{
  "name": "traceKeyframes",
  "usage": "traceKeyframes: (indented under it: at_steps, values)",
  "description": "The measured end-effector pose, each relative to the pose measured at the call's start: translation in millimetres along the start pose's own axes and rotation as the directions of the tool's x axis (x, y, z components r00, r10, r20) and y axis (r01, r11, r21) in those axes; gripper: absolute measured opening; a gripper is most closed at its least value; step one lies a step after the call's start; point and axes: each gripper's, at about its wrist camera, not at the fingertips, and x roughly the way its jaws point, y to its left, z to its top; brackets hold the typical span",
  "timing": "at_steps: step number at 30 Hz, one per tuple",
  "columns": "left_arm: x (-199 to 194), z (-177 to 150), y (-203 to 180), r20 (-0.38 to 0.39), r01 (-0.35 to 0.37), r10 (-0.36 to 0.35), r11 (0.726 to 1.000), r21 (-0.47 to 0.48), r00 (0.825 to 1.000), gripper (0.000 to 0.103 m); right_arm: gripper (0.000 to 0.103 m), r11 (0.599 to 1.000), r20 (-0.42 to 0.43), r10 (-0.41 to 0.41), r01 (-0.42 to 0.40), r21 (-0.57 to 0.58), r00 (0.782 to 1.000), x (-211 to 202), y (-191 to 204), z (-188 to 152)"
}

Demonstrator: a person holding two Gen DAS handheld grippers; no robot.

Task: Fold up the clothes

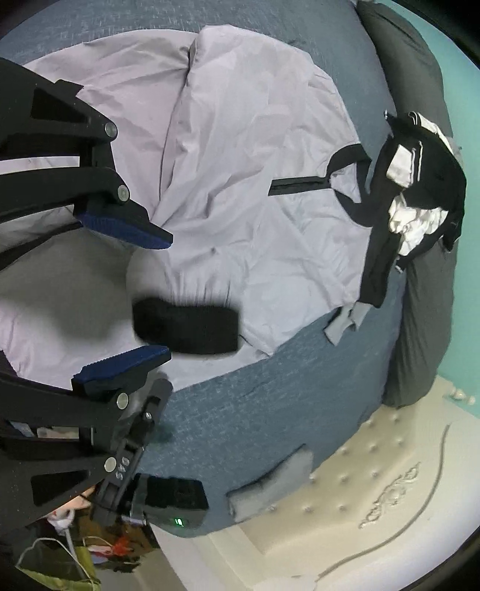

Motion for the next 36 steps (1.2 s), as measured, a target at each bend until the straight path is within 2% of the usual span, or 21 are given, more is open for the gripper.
traceKeyframes:
  at_steps: [4,8,10,12,14,18,21,23,32,35,36]
  values:
    - [-13.8,-3.7,13.9,0.024,0.000,0.001,1.000,-0.024,1.000,0.059,0.032,1.000,-0.001,0.003,-0.003,0.015,1.000,1.7,-3.4,0.2]
    - [-11.4,-10.9,34.0,0.011,-0.053,0.053,0.998,-0.039,0.999,0.059,0.034,0.999,0.009,-0.014,0.014,0.035,1.000,-1.0,-10.4,4.9]
    - [-8.9,-15.6,44.7,0.003,-0.081,0.081,0.996,-0.045,0.997,0.059,0.036,0.998,0.017,-0.017,0.016,0.054,1.000,-1.8,-14.9,9.0]
    - [-5.5,-21.2,56.0,-0.007,-0.109,0.109,0.993,-0.051,0.994,0.059,0.047,0.998,0.014,-0.013,0.012,0.068,1.000,0.7,-17.7,14.2]
    - [-2.3,-28.3,69.2,-0.018,-0.135,0.134,0.989,-0.066,0.991,0.059,0.049,0.998,0.000,-0.007,0.007,0.069,1.000,7.2,-16.2,20.7]
    - [4.0,-43.7,94.3,-0.039,-0.189,0.185,0.977,-0.101,0.982,0.059,0.049,0.999,-0.025,-0.030,0.030,0.018,0.999,23.7,-6.8,32.3]
    - [8.6,-53.4,109.5,-0.050,-0.212,0.207,0.970,-0.116,0.977,0.059,0.049,0.996,-0.033,-0.087,0.086,-0.025,0.996,35.0,-3.7,39.5]
    - [12.1,-58.8,116.6,-0.057,-0.217,0.211,0.969,-0.117,0.976,0.059,0.049,0.990,-0.033,-0.130,0.129,-0.056,0.991,41.5,-3.2,44.6]
    - [31.7,-78.3,146.7,-0.097,-0.219,0.205,0.961,-0.167,0.974,0.059,0.049,0.977,-0.063,-0.197,0.190,-0.100,0.978,66.1,-9.7,54.4]
    - [34.5,-81.7,148.2,-0.096,-0.218,0.204,0.961,-0.170,0.974,0.059,0.044,0.972,-0.079,-0.201,0.189,-0.136,0.976,71.8,-5.0,51.9]
    - [35.1,-82.4,148.7,-0.097,-0.217,0.203,0.961,-0.171,0.974,0.059,0.039,0.970,-0.083,-0.207,0.194,-0.149,0.975,73.4,-3.2,51.0]
